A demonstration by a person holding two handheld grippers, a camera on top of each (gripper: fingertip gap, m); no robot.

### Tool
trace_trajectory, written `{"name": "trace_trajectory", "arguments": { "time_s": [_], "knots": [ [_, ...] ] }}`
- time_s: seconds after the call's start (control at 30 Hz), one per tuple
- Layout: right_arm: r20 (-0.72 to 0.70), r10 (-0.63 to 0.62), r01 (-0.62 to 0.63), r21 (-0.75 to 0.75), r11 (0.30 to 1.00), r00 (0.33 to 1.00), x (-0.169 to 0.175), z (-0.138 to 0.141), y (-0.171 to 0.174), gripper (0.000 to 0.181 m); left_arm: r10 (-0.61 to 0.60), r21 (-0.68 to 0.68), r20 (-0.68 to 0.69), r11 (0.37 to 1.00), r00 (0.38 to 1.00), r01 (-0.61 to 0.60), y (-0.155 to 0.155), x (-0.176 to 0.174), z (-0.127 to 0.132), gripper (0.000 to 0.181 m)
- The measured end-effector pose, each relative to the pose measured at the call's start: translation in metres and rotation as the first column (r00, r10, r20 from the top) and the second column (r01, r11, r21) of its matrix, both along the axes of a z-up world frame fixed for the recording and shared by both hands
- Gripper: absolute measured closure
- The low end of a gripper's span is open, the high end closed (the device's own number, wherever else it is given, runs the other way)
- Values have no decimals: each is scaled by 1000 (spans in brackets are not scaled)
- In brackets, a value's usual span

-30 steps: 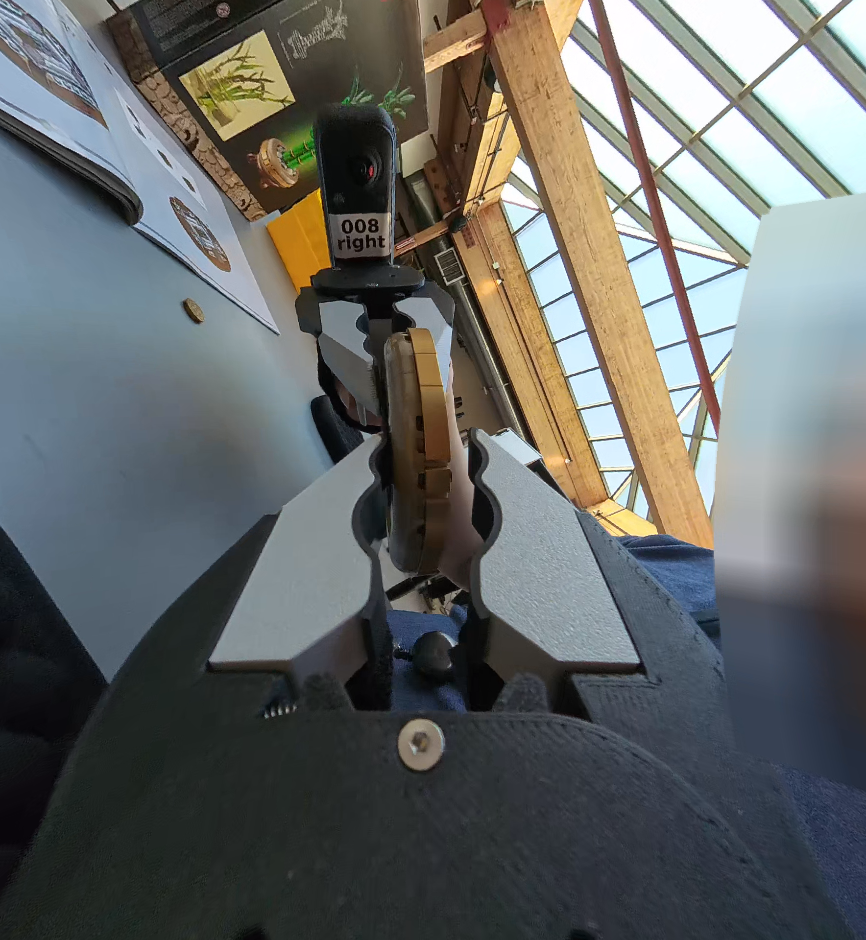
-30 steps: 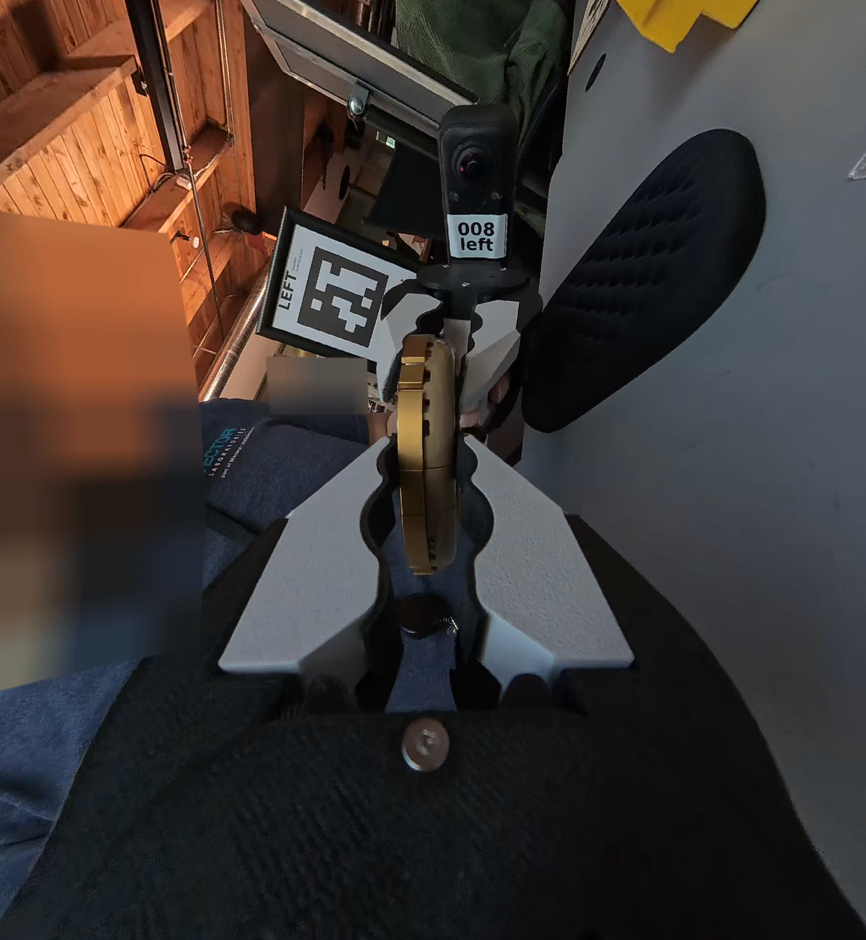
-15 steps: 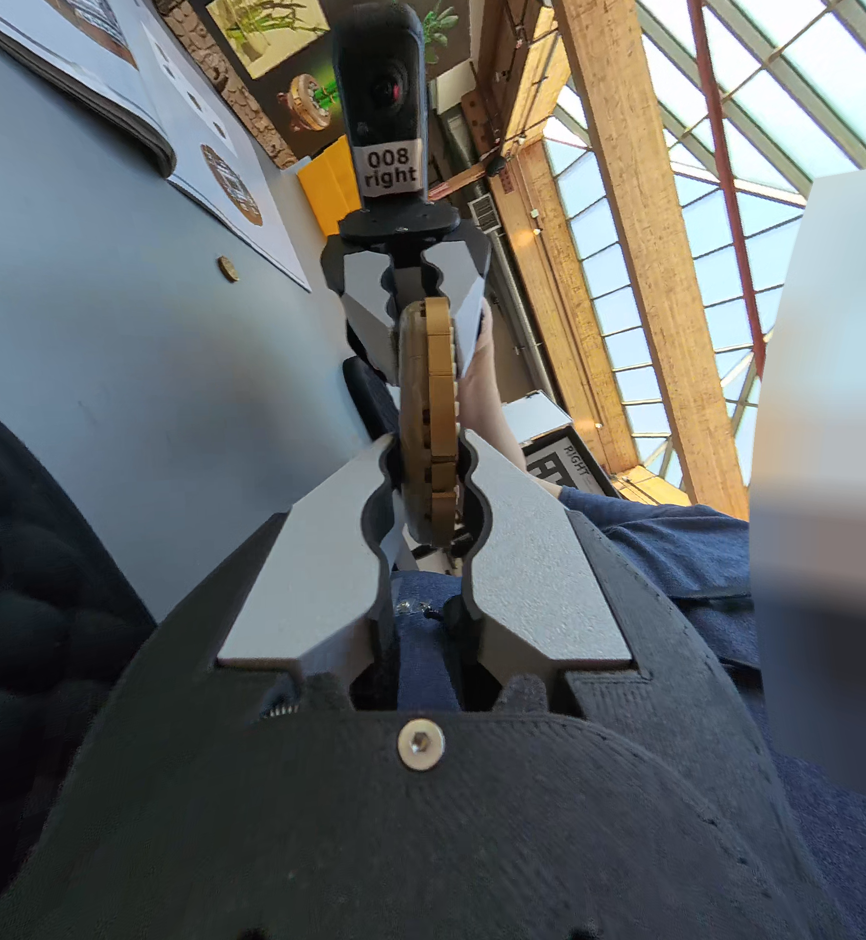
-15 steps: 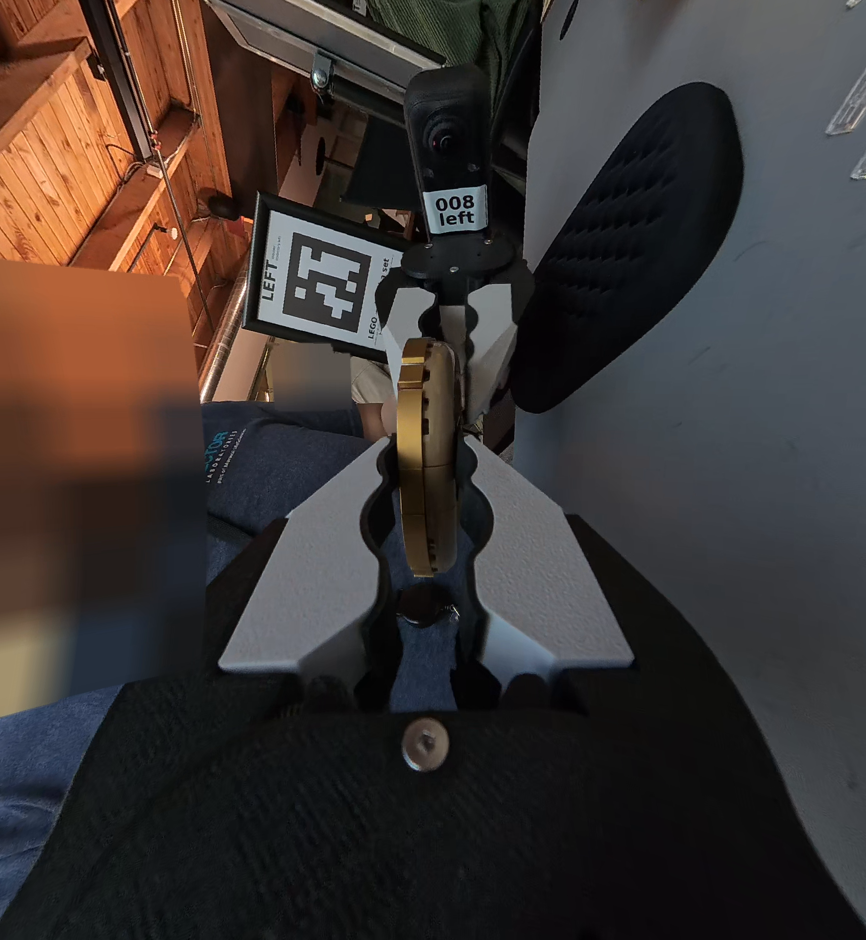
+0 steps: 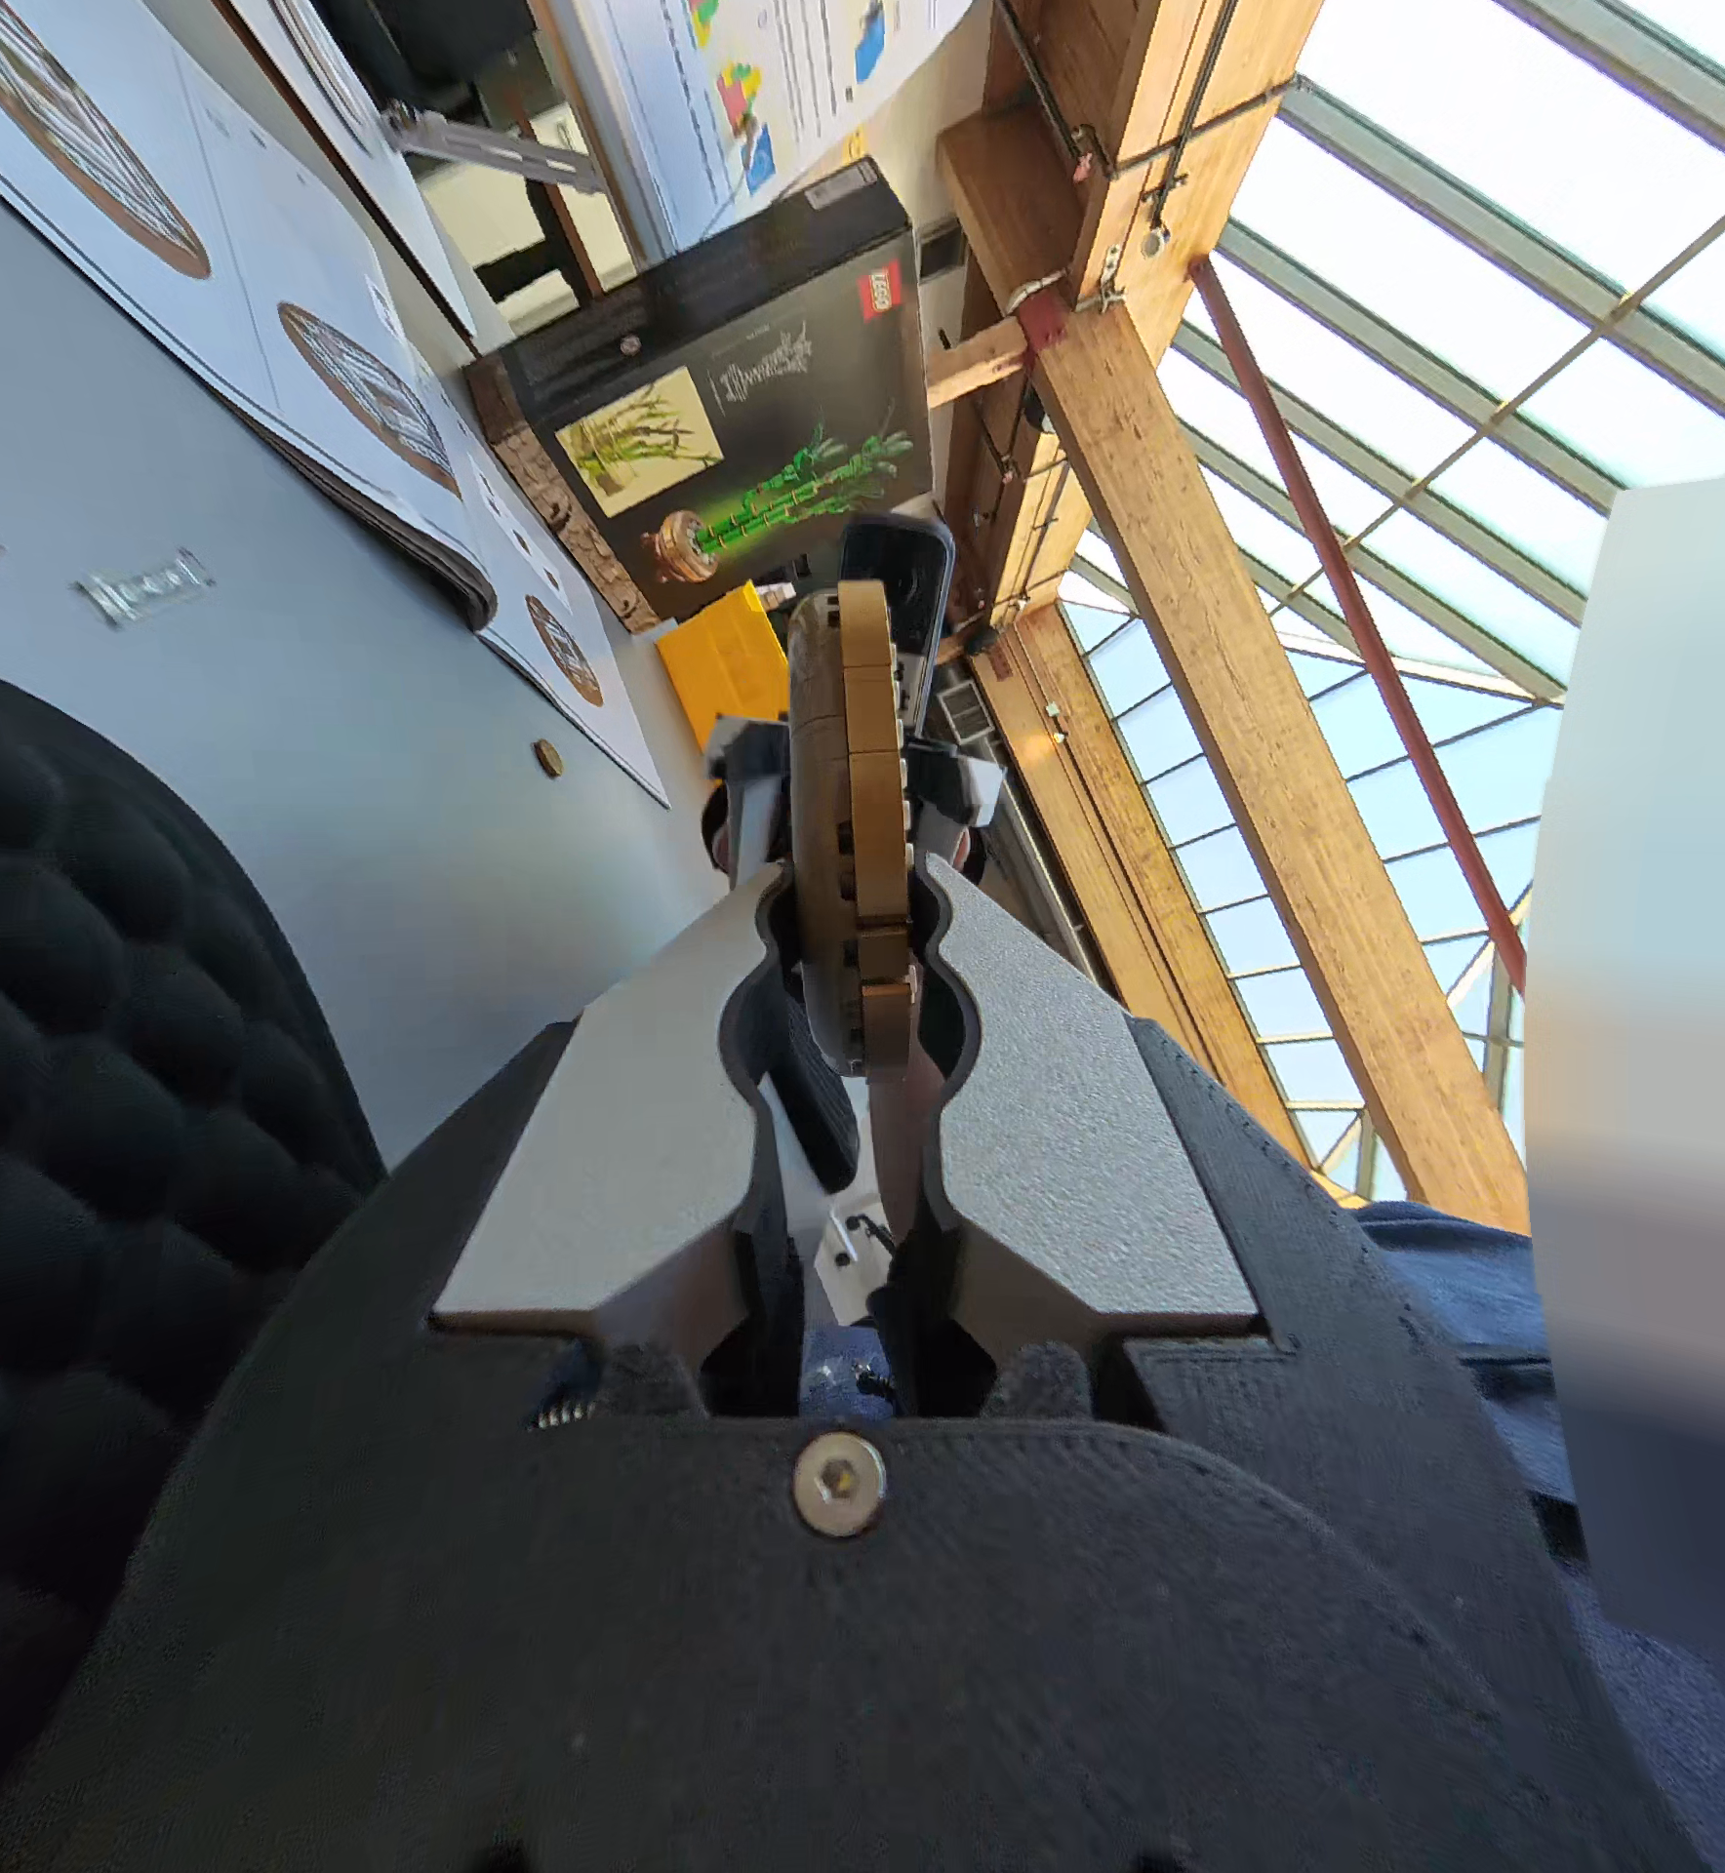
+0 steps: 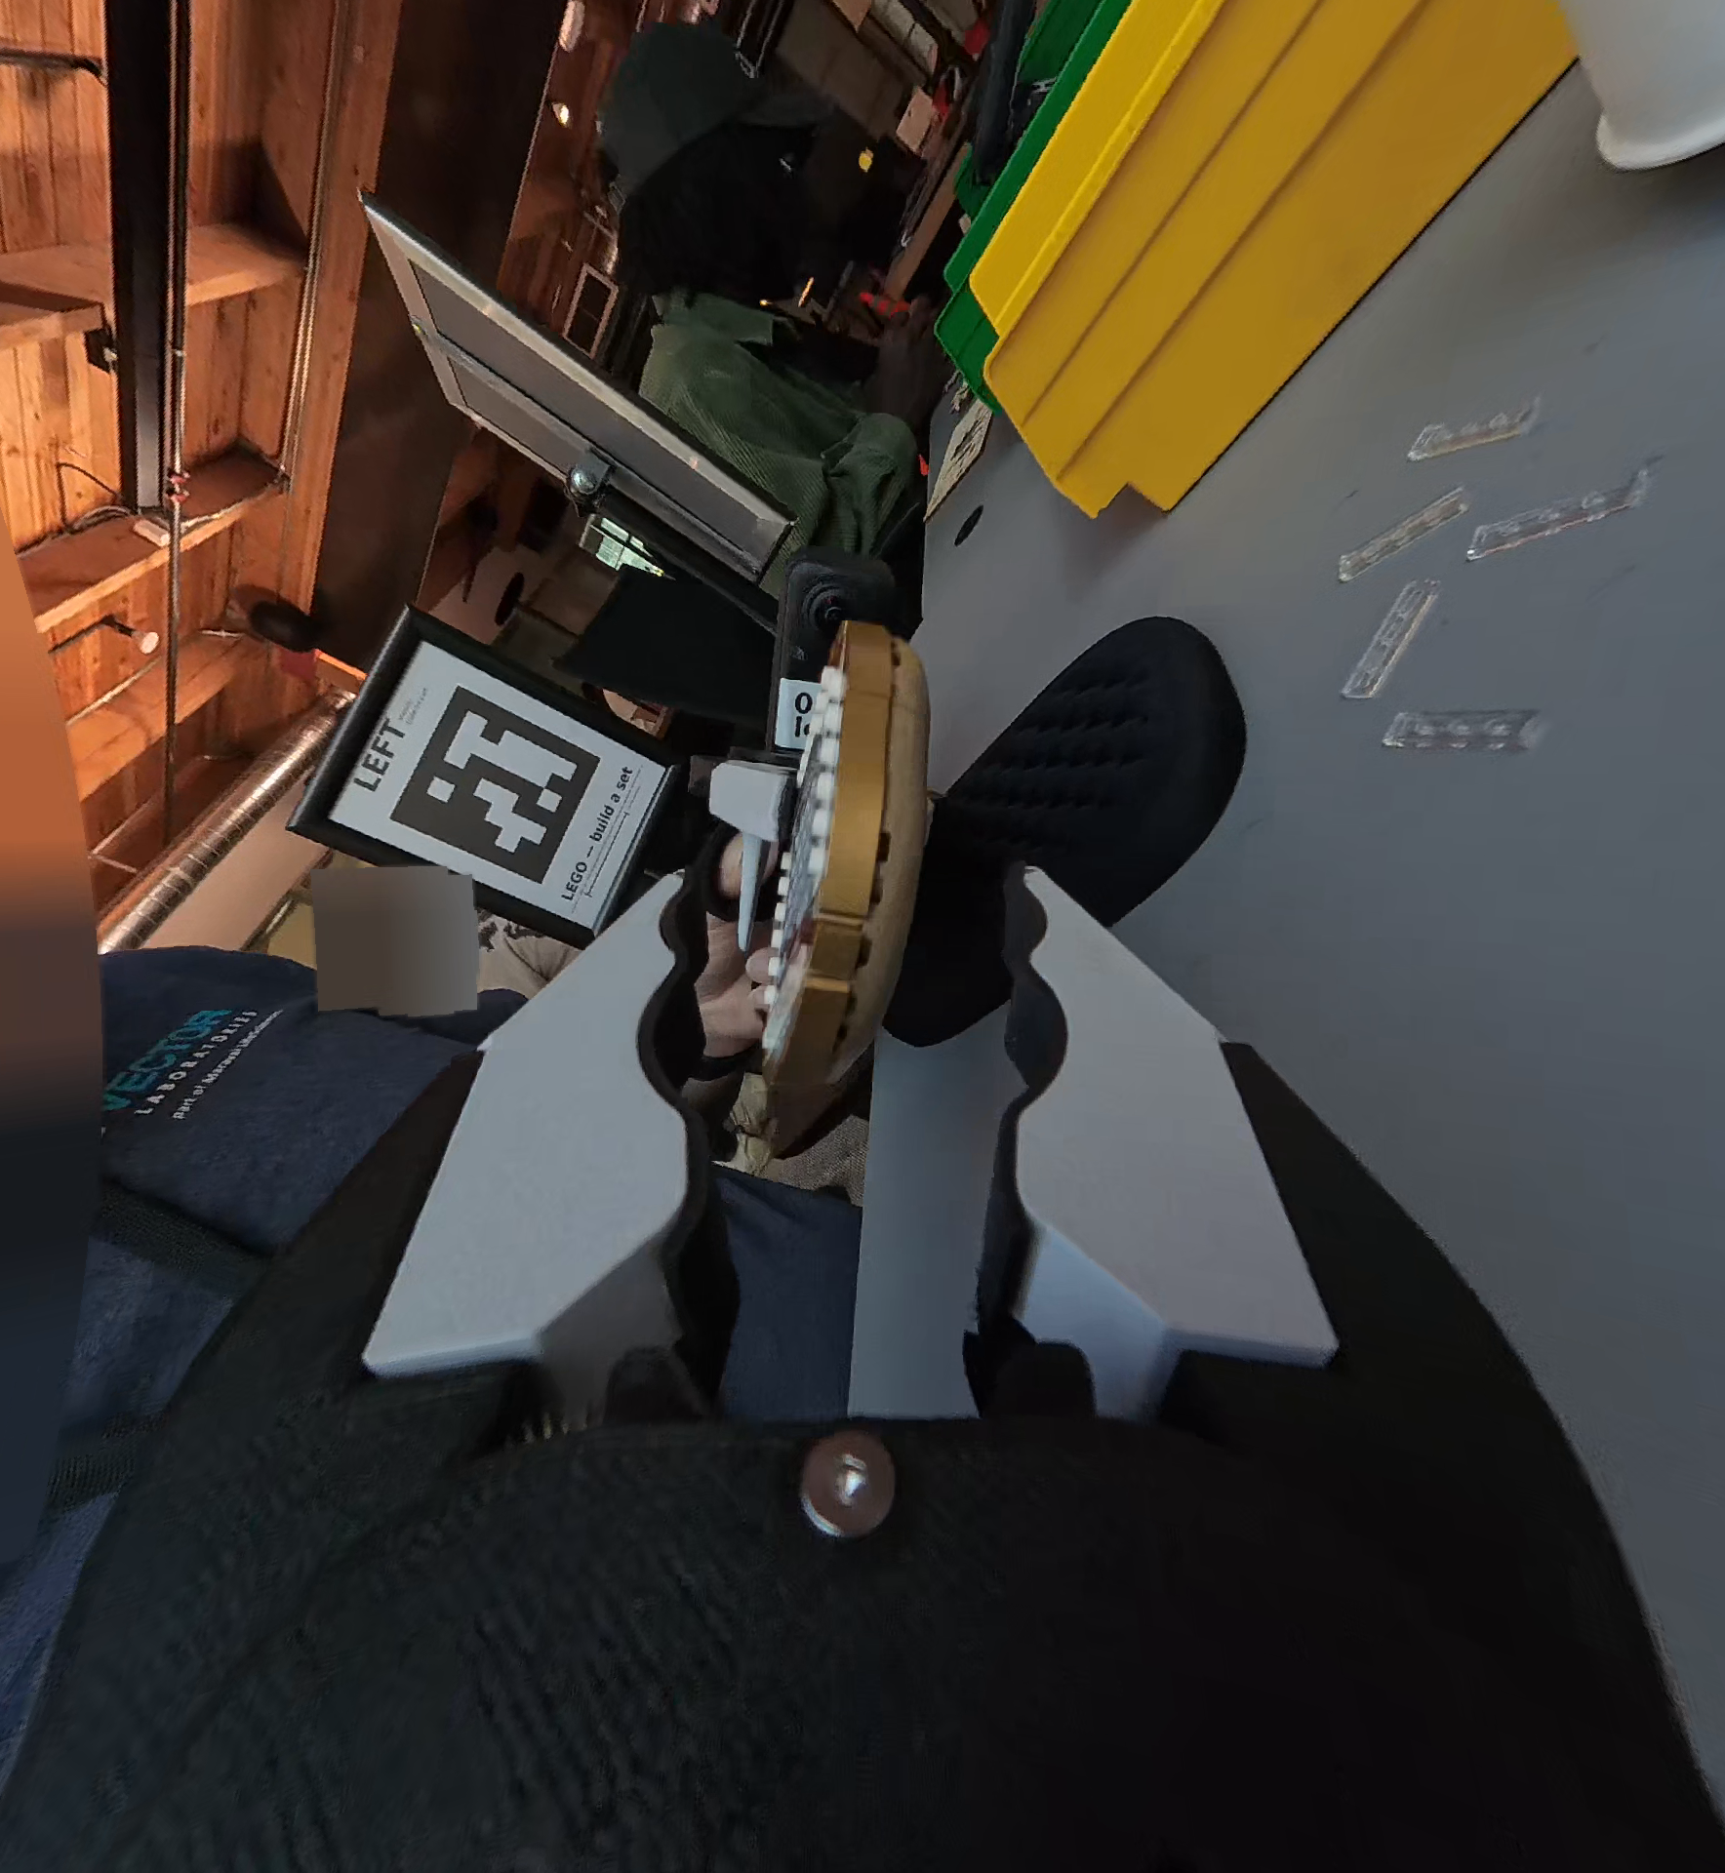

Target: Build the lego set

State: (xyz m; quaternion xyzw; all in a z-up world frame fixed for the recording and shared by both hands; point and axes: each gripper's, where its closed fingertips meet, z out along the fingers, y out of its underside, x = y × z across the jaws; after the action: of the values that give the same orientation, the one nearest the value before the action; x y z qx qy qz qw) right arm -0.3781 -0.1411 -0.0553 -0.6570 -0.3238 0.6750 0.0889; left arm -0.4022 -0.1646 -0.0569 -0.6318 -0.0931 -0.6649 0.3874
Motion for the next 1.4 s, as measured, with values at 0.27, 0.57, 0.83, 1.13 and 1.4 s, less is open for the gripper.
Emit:
{"name": "trace_trajectory", "arguments": {
  "time_s": [0.27, 0.57, 0.83, 1.13, 1.4],
  "knots": [
    [-115, 75, -105, -277, 955, 991, 3, 3, -6, 162, -5, 37, -21, 999, 1000, 6, 0, 5, 8, 150],
    [-5, 306, -300, -209, 931, 952, 0, -2, -29, 162, -230, -10, 59, 973, 971, 231, -16, 8, 11, 135],
    [53, 344, -323, -235, 917, 938, -9, -8, -28, 161, -324, -75, 43, 942, 945, 326, -24, 13, -4, 144],
    [30, 298, -299, 133, 945, 954, -25, 1, -1, 141, -195, -29, -33, 981, 980, 194, -23, -13, 1, 161],
    [456, 187, -492, 793, 358, 870, -40, -69, 72, 155, -15, -67, -56, 998, 998, 12, -26, -82, 1, 161]
  ]
}}
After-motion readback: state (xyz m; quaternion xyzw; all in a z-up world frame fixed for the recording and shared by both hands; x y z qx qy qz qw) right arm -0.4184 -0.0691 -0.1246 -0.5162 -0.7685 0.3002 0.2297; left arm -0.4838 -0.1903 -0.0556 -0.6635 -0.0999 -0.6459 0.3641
